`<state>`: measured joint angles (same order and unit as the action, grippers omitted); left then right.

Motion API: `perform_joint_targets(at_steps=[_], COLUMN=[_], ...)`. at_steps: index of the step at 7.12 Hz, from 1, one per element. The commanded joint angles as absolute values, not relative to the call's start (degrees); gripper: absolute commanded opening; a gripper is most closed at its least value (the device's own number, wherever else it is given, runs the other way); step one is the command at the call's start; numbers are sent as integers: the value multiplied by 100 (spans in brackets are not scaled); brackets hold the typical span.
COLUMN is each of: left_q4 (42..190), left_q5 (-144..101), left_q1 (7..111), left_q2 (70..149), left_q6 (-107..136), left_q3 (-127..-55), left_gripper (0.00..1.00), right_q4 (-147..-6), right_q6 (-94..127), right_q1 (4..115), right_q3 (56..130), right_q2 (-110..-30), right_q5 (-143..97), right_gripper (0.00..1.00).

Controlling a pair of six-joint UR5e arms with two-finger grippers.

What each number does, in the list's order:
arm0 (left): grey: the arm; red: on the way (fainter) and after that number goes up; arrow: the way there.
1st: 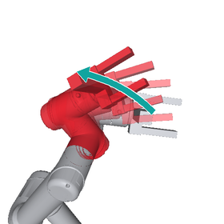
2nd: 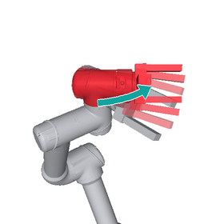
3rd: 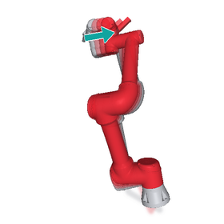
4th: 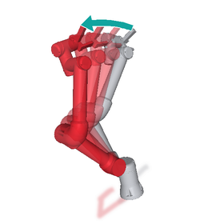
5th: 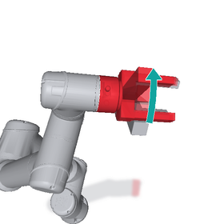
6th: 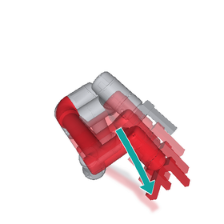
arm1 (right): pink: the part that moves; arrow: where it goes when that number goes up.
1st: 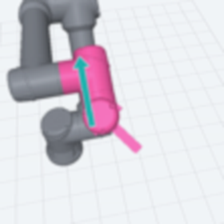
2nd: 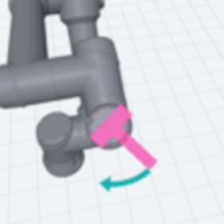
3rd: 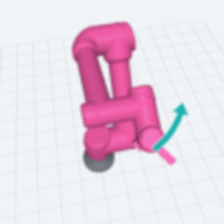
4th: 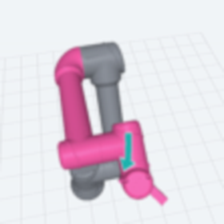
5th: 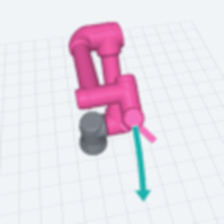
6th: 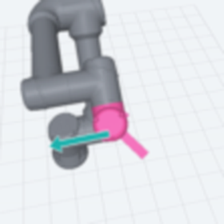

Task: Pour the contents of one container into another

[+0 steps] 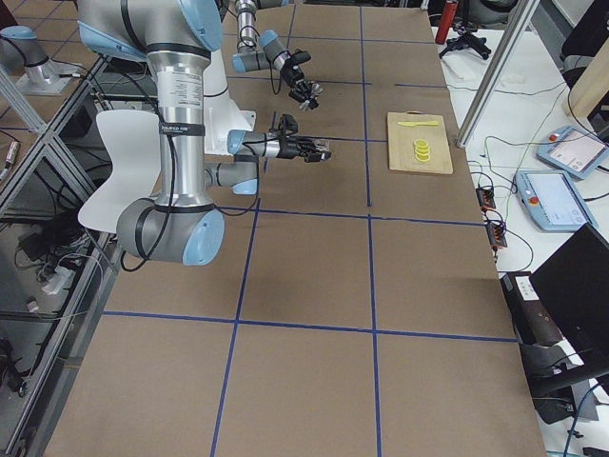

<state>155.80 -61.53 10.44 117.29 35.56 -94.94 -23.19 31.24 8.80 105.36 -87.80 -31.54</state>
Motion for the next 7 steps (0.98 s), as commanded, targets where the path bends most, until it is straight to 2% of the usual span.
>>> perform_joint_targets(at_steps=[1,4,5,7], left_q4=[15801,15978,15987,15987], left_q5=[-6170,-6170,-6170,-6152], left_q1=[1020,1020,1020,959], left_q2=[11909,12138,12181,12366], left_q6=[3551,3542,3542,3542], left_q3=[-9169,-8781,-8737,-8692], left_gripper=[0,0,0,0], right_q4=[-2723,-4097,-4635,-5384], right_q6=[2615,1488,1242,1204], right_q1=[896,940,949,1089], right_q3=[10783,11792,11830,11839], right_q2=[-8413,-8114,-7564,-7199], right_q5=[-3094,-2884,-2674,-2619], right_gripper=[0,0,0,0])
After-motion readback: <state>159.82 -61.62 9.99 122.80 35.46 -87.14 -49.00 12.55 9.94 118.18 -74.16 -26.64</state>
